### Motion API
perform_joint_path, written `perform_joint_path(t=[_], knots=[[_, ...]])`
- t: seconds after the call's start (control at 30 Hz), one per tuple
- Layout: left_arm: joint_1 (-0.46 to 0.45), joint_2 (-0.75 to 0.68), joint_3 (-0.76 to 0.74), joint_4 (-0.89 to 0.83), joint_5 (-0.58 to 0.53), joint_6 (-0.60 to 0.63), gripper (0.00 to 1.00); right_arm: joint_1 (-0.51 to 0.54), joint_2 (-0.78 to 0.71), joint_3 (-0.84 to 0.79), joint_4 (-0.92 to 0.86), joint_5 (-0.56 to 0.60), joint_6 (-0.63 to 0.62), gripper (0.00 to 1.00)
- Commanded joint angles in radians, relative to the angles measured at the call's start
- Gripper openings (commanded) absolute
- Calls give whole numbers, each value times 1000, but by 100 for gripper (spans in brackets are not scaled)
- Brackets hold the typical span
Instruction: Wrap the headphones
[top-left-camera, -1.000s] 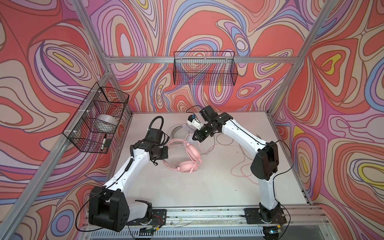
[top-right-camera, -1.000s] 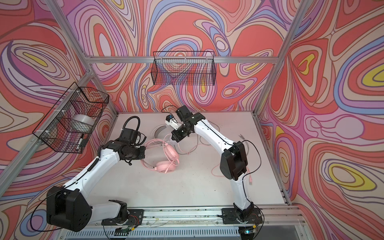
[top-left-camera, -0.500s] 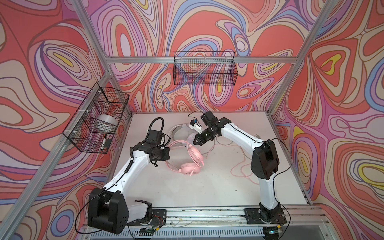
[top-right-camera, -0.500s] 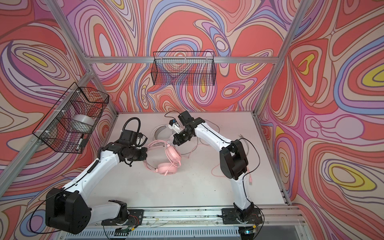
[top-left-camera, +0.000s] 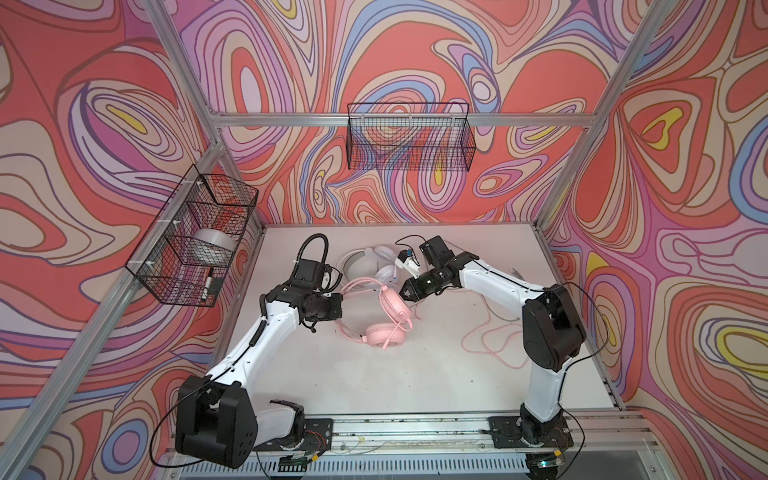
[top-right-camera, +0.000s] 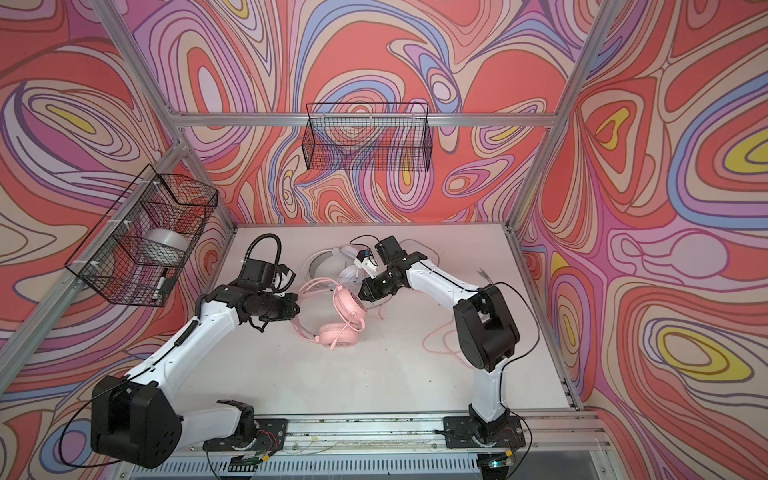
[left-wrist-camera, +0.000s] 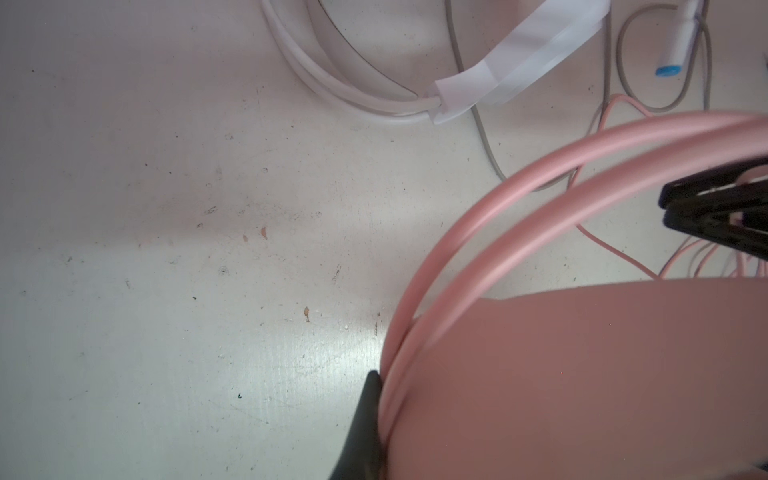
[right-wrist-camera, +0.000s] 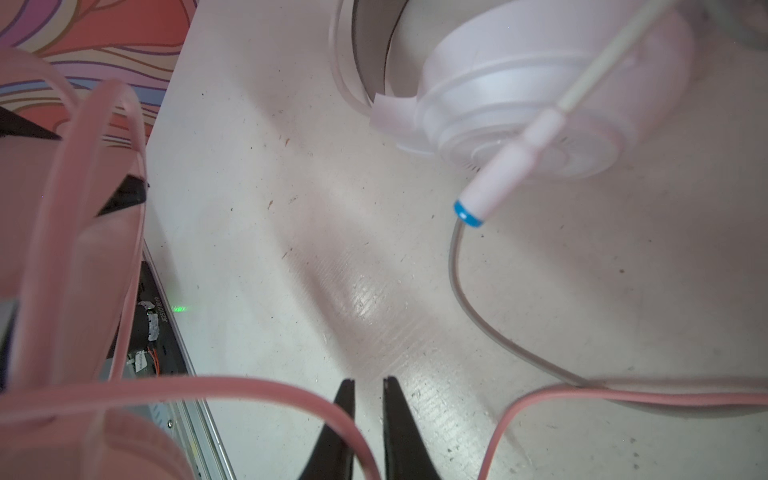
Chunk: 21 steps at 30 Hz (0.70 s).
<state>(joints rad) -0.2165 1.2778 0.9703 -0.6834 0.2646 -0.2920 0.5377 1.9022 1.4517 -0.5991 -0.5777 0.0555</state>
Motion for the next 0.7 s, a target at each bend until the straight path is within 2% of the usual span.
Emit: perform_joint_path(t=[0.0,0.47,0.67], knots=[[-4,-23,-2,47,70,-30,0,-5,-29,-70,101,-33,40,18],[7,-17,1,78,65,-107,0,-16,-72,-311,356,-96,107,20],[38,-26,-3,109,81,-167,0,-16,-66,-408,475,-150,150,26]])
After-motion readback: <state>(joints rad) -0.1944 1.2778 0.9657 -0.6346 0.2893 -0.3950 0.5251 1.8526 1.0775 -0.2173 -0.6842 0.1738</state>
